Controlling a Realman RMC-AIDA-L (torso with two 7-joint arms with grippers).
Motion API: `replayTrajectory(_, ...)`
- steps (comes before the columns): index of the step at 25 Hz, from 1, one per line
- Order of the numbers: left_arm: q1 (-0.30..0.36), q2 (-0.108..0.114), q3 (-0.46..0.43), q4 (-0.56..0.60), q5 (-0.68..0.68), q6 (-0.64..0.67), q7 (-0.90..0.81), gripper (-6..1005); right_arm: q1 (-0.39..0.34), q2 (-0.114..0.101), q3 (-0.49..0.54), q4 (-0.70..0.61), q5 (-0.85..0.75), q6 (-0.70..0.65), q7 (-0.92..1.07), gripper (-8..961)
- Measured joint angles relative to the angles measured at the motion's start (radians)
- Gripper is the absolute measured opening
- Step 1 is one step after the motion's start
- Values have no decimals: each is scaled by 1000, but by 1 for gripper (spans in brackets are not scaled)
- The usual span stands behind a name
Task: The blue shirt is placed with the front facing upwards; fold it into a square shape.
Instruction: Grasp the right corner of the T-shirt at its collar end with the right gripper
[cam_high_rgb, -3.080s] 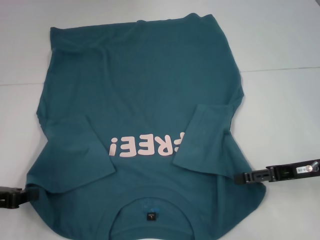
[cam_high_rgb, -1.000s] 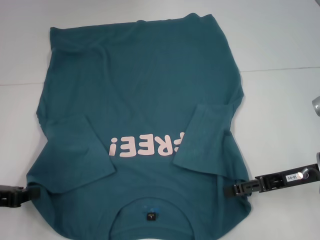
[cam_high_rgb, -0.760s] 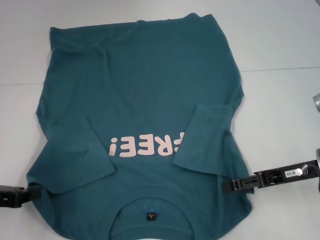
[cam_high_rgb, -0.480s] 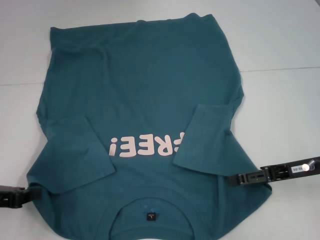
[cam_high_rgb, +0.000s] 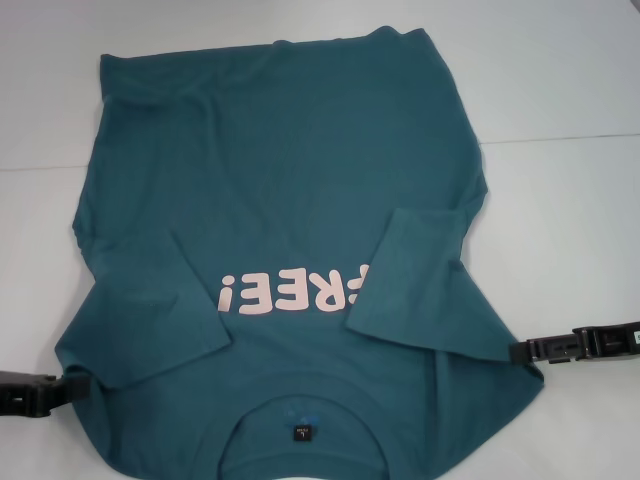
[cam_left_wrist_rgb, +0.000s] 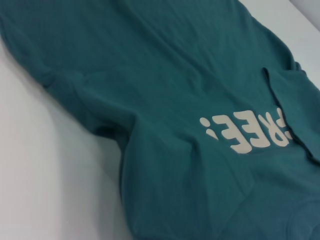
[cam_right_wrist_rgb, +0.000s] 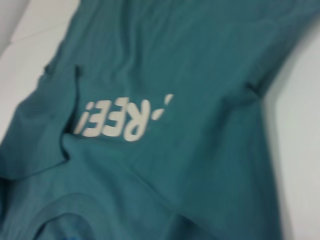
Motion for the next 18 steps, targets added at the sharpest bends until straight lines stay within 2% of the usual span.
replayTrajectory(18,-8,2,4,-2,-7,0,1,18,11,17,-7,6,-49,25,19,914)
